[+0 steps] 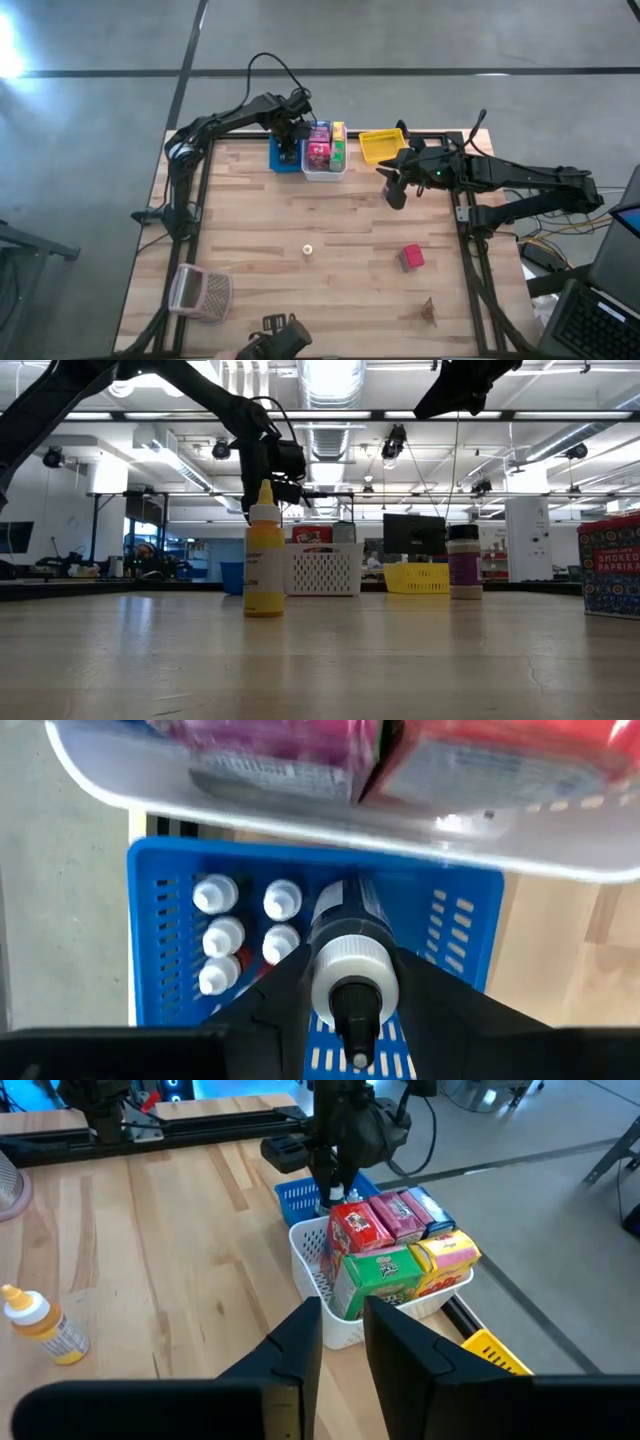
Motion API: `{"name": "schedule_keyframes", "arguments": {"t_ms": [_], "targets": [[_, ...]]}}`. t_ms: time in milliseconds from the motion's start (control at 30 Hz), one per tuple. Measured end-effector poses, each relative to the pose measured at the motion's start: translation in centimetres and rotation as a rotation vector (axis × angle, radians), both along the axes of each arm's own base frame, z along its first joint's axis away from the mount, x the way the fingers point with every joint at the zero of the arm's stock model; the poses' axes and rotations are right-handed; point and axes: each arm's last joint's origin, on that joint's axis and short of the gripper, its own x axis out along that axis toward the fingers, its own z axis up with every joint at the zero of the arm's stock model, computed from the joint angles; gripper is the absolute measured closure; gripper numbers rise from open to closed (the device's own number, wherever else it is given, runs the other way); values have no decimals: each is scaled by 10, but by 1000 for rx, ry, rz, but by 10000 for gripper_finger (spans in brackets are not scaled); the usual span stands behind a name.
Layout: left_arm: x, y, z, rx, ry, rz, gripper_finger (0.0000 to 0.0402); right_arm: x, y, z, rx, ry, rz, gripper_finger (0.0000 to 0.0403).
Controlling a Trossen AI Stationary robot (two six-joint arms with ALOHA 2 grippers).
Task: Pick & Place Kitchen Items
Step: Put the large black food coloring bottle into the blue bin
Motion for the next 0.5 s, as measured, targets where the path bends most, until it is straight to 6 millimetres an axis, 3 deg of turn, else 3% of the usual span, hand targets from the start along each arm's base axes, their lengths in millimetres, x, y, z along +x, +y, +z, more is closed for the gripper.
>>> {"name": "schedule_keyframes", "arguments": {"t_ms": [267,500], "targets": [[3,3,3,4,-11,2,265,0,0,0,3,2,-2,317],[5,2,4,12,-13,1,231,0,0,-2,1,8,0,330]]}}
